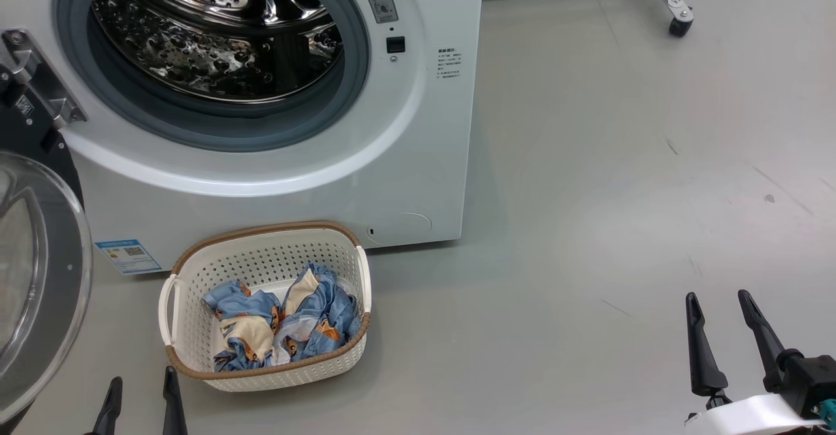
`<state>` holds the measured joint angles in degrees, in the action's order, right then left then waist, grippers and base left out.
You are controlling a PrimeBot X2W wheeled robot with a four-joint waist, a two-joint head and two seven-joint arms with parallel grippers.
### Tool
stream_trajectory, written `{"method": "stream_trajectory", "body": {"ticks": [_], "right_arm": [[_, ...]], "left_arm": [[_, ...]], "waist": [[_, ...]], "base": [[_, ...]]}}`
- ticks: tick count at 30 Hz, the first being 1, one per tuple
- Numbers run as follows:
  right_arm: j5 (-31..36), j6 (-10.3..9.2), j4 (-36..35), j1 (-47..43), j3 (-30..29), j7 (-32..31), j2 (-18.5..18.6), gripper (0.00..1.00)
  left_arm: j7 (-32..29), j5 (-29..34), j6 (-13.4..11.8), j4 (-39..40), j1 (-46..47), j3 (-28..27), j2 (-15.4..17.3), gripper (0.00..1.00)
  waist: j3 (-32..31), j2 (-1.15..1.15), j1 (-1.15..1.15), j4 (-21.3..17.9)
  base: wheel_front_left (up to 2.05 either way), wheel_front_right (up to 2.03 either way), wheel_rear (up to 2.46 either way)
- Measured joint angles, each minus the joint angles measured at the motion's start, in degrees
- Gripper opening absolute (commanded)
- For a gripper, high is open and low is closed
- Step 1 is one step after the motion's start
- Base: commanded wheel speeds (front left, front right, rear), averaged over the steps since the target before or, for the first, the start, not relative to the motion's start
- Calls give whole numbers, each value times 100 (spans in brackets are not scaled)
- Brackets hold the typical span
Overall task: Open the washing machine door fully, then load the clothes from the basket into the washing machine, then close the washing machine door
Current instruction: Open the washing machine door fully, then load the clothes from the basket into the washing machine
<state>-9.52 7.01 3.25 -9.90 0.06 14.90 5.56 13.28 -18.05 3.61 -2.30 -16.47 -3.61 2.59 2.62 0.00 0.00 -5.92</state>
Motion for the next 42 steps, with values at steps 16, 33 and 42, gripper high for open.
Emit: {"method": "stream_trajectory", "body": {"ticks": [16, 33, 42], "right_arm": [[0, 0, 7, -1, 192, 0, -2, 100], [0, 0, 76, -1, 357, 0, 26, 100], [0, 1, 89, -1, 386, 0, 16, 100]], "left_arm": [[92, 34, -156, -32, -86, -7, -1, 100], [99, -21, -240, -67, -240, -96, -1, 100], [99, -16, -229, -100, -239, -180, 0, 100]], "waist": [[-166, 0, 0, 540], [-273, 0, 0, 616], [-273, 0, 0, 570]], "base": [[0, 0, 0], [0, 0, 0], [1, -1, 0]]}}
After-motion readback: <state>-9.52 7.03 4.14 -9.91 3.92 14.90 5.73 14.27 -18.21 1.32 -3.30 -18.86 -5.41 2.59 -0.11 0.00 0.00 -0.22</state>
